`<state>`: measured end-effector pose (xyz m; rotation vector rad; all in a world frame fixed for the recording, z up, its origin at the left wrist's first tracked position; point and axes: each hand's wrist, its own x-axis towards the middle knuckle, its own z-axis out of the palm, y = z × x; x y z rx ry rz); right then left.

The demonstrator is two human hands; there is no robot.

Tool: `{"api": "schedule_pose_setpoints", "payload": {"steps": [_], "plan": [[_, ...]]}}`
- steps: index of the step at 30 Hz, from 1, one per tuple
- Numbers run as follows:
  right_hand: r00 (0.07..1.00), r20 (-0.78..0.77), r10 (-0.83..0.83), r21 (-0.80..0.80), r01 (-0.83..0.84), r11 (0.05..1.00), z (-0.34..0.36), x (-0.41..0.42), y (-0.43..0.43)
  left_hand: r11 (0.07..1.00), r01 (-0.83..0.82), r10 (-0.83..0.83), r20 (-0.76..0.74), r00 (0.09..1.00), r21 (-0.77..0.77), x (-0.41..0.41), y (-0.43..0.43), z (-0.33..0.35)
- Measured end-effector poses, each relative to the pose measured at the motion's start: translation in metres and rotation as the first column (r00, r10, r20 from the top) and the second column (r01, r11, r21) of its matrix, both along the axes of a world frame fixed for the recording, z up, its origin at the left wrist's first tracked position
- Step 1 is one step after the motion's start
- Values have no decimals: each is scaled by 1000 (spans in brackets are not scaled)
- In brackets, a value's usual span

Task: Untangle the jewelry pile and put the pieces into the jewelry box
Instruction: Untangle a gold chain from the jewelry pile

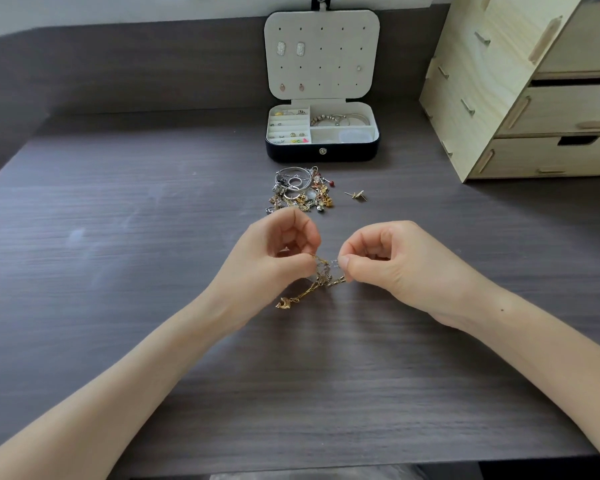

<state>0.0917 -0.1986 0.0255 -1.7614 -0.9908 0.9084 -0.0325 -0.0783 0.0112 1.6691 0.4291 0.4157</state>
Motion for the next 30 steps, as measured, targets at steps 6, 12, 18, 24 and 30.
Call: {"api": "schedule_pose_setpoints", "payload": {"steps": [6, 12, 18, 24, 30], "plan": [[1000, 20, 3, 18, -3, 1000, -2, 0, 0, 946, -72, 94, -56, 994, 317, 3, -1, -8], [998, 63, -8, 14, 7, 1000, -2, 0, 1, 920, -50, 77, -54, 996, 388, 3, -1, -11], [998, 67, -9, -5, 9, 1000, -2, 0, 1, 958, -31, 49, -57, 997, 287, 4, 0, -12], [997, 80, -4, -7, 4, 1000, -3, 0, 2, 976, -67, 81, -61, 995, 207, 6, -1, -12], [996, 88, -9, -11, 10, 1000, -5, -1, 3, 994, -75, 79, -49, 996, 77, 6, -3, -10]]}}
